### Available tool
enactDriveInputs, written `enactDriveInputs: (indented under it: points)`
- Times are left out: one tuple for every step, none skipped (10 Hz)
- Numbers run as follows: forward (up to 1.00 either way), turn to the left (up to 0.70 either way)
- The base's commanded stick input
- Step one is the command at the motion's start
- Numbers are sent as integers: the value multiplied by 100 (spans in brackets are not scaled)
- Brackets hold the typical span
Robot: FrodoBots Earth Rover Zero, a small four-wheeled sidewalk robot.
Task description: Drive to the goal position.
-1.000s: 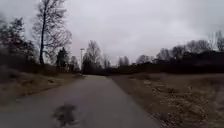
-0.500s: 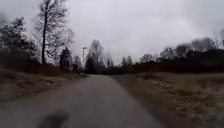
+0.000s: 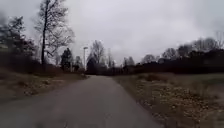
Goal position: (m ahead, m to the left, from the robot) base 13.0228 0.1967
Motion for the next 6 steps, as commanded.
enactDriveInputs:
  points:
    - [100,0]
    - [100,0]
    - [100,0]
    - [100,5]
    - [100,17]
    - [100,31]
